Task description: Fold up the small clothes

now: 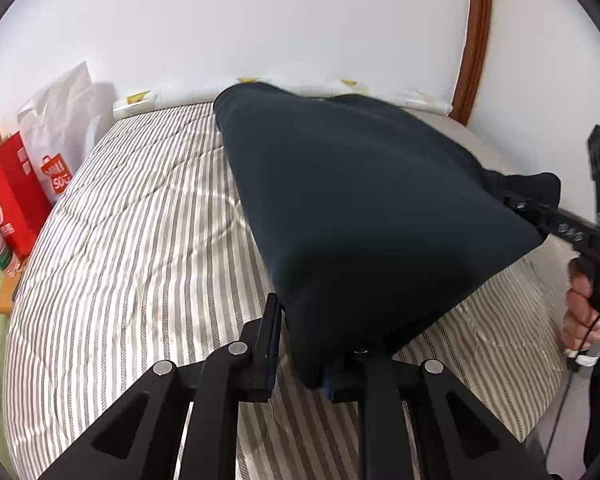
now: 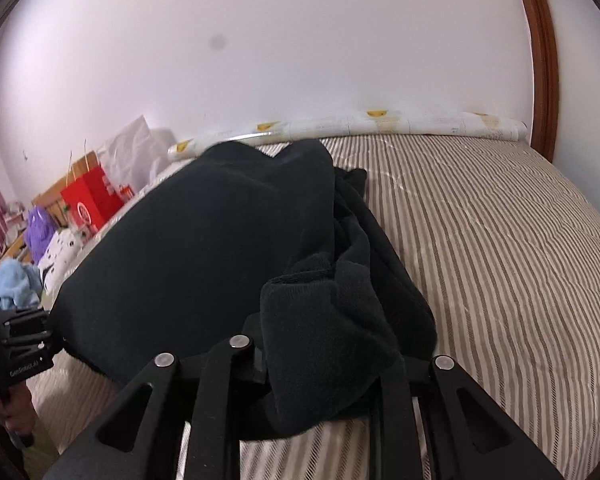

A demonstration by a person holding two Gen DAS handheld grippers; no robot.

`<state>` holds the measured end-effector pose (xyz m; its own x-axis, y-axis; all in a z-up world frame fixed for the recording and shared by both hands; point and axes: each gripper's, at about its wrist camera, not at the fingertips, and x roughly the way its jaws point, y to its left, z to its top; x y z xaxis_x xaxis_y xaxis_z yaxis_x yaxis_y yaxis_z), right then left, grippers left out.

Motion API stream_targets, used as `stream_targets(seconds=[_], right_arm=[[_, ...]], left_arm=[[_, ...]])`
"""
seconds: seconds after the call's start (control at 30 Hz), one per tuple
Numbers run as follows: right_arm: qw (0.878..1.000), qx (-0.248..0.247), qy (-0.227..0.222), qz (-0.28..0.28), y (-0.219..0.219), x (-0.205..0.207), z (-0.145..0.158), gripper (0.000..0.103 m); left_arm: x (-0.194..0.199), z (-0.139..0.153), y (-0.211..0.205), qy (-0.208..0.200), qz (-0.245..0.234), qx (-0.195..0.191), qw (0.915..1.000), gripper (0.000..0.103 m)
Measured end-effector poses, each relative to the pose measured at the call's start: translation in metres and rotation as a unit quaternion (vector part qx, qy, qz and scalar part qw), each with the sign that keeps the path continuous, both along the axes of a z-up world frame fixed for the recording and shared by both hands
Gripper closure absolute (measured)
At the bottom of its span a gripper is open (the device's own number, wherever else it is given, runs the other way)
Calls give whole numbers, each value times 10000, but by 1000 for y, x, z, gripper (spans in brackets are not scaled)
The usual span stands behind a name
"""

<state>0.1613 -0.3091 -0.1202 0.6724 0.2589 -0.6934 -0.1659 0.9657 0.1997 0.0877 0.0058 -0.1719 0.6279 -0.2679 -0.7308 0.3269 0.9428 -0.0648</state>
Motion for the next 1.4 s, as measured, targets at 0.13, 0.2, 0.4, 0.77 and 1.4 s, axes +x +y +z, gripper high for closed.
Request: stream_targets(seconds=[0.13, 0.2, 0.4, 0.77, 1.4], right_arm=[[9998, 117, 14, -163, -26, -19, 11, 62], [9999, -11, 12, -123, -38, -30, 15, 62], [9994, -268, -32, -218, -59, -44, 30, 61], [9999, 1, 111, 113, -31, 49, 57, 58], [9844, -34, 1329, 1151, 26, 172, -6, 87]], left_arm=[[-12, 6, 11, 76, -7, -173, 9998, 76], [-18, 10, 24, 68, 25, -382, 9992, 62], [-37, 15, 63, -104, 309, -863, 9957, 45], [26, 44, 77, -294, 640, -1062, 9918, 43], [155, 37, 13, -225, 289, -900, 9953, 42]])
